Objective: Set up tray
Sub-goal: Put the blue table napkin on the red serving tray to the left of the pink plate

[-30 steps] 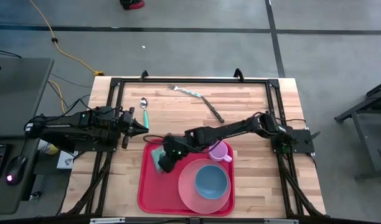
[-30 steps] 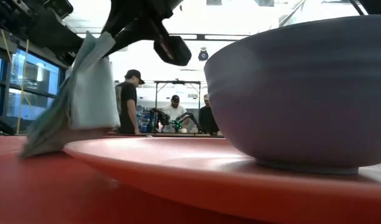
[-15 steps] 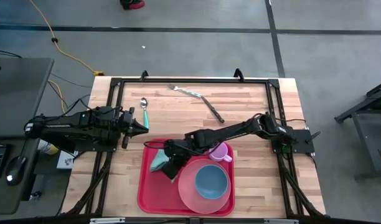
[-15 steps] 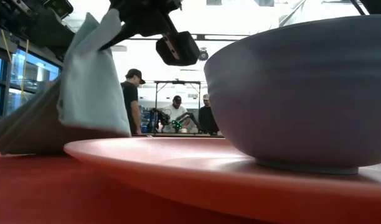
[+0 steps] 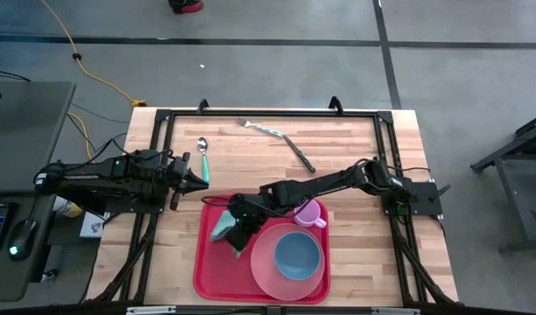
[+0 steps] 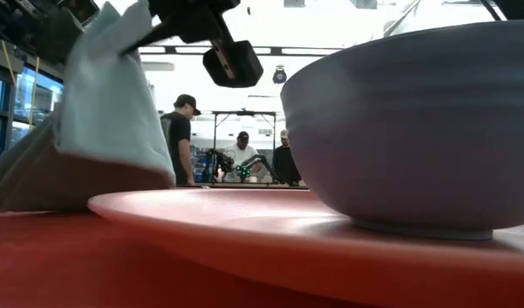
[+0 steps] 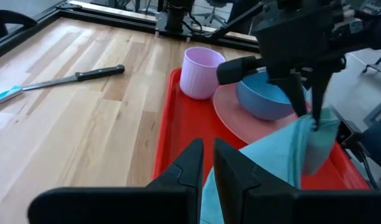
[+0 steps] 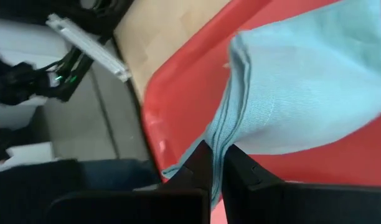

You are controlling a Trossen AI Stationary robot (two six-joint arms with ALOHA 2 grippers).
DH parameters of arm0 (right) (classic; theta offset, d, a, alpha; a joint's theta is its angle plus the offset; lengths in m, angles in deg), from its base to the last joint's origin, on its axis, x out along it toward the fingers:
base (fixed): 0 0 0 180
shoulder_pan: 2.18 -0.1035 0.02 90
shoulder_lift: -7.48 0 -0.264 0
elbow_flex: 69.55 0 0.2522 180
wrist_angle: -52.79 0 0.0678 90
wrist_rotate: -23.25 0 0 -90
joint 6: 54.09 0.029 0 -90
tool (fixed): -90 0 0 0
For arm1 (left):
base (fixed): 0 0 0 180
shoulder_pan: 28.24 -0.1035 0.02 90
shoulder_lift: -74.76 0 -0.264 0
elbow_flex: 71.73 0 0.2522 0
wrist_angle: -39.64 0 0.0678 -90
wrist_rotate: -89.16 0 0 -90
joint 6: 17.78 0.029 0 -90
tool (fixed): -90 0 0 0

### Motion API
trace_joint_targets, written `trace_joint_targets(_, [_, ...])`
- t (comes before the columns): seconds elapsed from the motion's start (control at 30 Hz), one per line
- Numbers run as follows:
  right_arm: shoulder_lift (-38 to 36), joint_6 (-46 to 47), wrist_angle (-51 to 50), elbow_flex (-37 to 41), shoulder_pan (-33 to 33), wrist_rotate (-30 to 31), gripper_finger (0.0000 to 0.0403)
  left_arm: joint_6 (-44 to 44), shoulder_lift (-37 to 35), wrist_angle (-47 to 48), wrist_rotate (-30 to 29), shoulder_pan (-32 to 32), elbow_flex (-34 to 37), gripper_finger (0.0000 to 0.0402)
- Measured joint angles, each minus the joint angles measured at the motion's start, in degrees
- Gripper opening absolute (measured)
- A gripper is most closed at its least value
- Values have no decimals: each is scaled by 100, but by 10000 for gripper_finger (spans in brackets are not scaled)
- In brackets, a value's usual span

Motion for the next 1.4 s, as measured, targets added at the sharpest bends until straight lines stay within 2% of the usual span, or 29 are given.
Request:
trace_joint_targets(0.13, [0,-19,210,0,-7,-460,1,-90,-1,0,0,-1,0,67])
trace_joint_targets(0.4, [0,-357,238,0,-23,-490,8,-90,-2,0,-2,0,0,67])
trace_joint_targets(0.5, [0,-447,235,0,-23,-419,36,-90,-1,0,-4,0,0,67])
trace_joint_targets(0.8, [0,-514,240,0,50,-283,155,-90,-2,0,-7,0,-1,67])
trace_joint_targets(1.03, [0,-728,455,0,43,-444,195,-170,-1,0,15,-1,-1,67])
trace_joint_targets(1.2, [-50,-1046,446,2,102,-98,197,-765,-2,-177,31,1,0,67])
trace_joint_targets(1.4, [-386,-1564,411,2,483,706,198,-809,0,-344,184,1,0,67])
